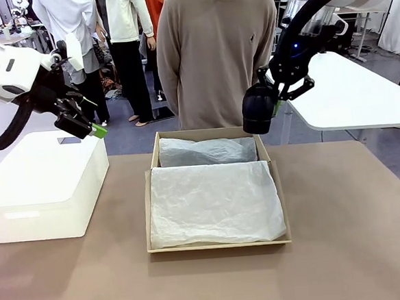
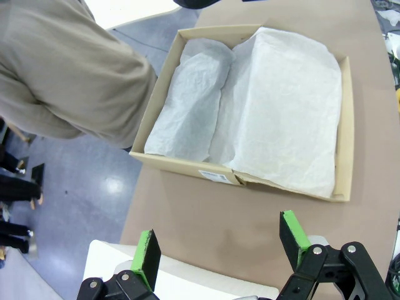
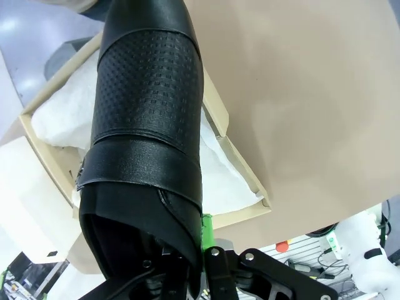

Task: Pack the shoes into the box.
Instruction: Place the other shoe of the Shoes into the Shoes Box.

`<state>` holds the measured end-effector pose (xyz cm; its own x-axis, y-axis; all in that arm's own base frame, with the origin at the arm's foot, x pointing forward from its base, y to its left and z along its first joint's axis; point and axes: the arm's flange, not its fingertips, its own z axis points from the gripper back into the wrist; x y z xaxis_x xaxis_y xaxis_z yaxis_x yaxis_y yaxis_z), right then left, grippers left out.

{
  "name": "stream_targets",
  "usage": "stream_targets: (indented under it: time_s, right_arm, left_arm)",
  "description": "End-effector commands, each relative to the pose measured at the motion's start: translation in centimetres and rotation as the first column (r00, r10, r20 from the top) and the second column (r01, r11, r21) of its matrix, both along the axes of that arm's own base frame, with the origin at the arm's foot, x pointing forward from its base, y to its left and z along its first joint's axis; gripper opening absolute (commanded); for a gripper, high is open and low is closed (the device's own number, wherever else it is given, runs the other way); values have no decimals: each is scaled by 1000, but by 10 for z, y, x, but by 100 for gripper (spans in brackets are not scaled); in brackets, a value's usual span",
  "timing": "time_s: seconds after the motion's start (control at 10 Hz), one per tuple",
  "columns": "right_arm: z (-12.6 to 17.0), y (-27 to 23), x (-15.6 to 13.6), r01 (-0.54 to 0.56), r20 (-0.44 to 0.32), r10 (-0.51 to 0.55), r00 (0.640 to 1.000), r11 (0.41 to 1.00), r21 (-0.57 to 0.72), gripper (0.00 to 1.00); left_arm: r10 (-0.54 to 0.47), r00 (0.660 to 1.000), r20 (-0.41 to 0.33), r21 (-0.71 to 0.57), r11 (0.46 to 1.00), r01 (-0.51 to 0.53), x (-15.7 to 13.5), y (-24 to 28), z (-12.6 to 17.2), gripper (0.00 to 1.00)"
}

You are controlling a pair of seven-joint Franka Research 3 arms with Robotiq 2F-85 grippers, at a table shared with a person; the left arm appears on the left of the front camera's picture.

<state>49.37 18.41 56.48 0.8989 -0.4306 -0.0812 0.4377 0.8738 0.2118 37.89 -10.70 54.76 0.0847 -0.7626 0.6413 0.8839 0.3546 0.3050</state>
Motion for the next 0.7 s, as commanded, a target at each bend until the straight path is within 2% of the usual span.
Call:
stream_targets:
  time_s: [0.0,0.4,0.6]
  right_arm:
    - [1,-5,1,9,0,-9,1000,1000,6,0]
    - [-2,-4,2,7,-6,-7,1000,1000,0,0]
    - [0,17,-3,253,18,-252,968,967,-38,0]
  left_arm:
    - [-21,1000,3,-12,1000,21,2,2,-2,100]
    - [-21,1000,3,-12,1000,21,2,2,-2,100]
    - [-21,1000,3,-12,1000,21,2,2,-2,100]
